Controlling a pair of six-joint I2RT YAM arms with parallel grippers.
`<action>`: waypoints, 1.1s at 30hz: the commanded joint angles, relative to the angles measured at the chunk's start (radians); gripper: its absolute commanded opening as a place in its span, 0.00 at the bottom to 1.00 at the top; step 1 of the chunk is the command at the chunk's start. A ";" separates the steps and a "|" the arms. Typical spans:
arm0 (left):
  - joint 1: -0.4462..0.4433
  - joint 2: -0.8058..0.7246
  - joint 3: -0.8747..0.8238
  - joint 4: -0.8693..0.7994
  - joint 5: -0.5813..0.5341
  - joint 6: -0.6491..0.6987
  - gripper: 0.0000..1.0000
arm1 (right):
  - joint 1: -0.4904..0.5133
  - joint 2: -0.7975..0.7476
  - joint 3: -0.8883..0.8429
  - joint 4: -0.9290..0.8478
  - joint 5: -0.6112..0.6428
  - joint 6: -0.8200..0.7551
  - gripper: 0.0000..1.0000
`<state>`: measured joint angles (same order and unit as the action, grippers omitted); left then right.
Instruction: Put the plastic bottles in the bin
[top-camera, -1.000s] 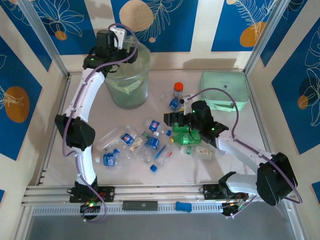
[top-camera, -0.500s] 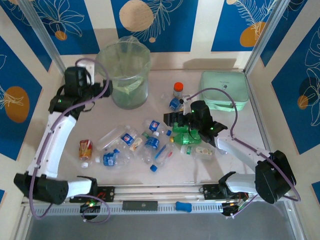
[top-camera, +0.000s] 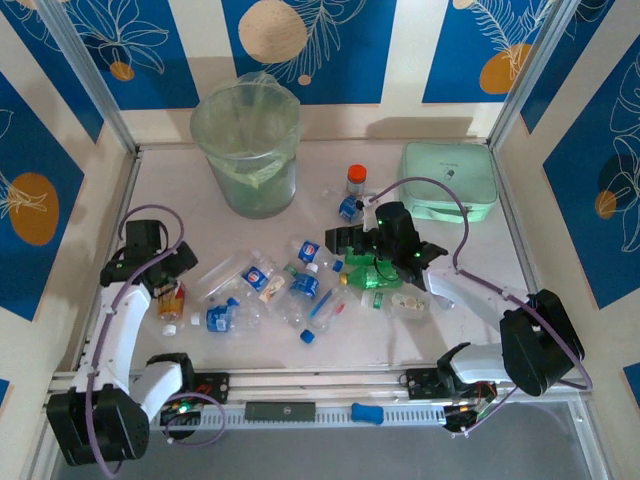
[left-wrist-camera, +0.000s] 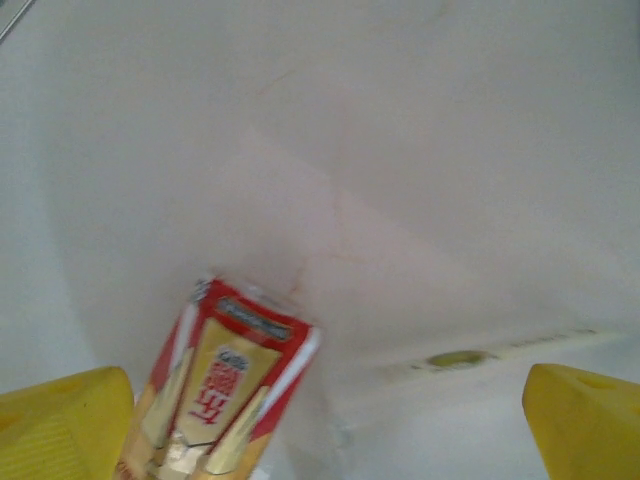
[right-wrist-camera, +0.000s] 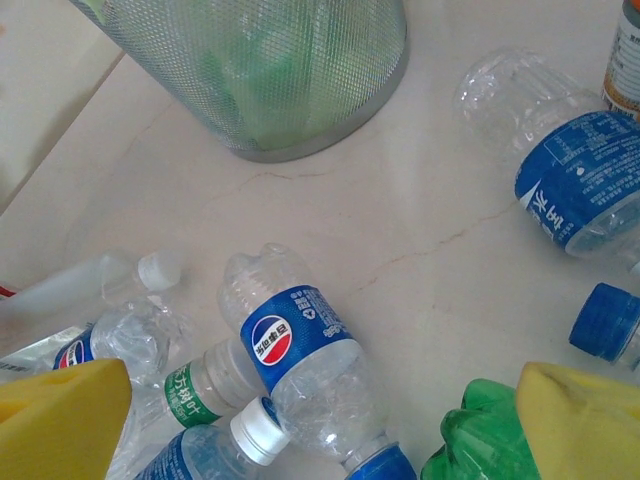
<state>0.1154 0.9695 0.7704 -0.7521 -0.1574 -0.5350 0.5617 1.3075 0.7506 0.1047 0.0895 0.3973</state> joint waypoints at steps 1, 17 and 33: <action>0.055 -0.012 -0.045 -0.014 -0.026 -0.074 0.99 | 0.013 0.014 0.000 0.013 -0.009 0.026 0.99; 0.143 0.103 -0.141 0.107 0.176 0.030 0.99 | 0.040 0.055 0.033 0.004 0.013 0.026 0.99; 0.098 0.156 -0.160 0.059 0.062 0.012 1.00 | 0.056 0.068 0.027 -0.005 0.049 0.020 0.99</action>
<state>0.2218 1.1225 0.6235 -0.6666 -0.0406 -0.5171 0.6098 1.3651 0.7528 0.1040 0.1246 0.4122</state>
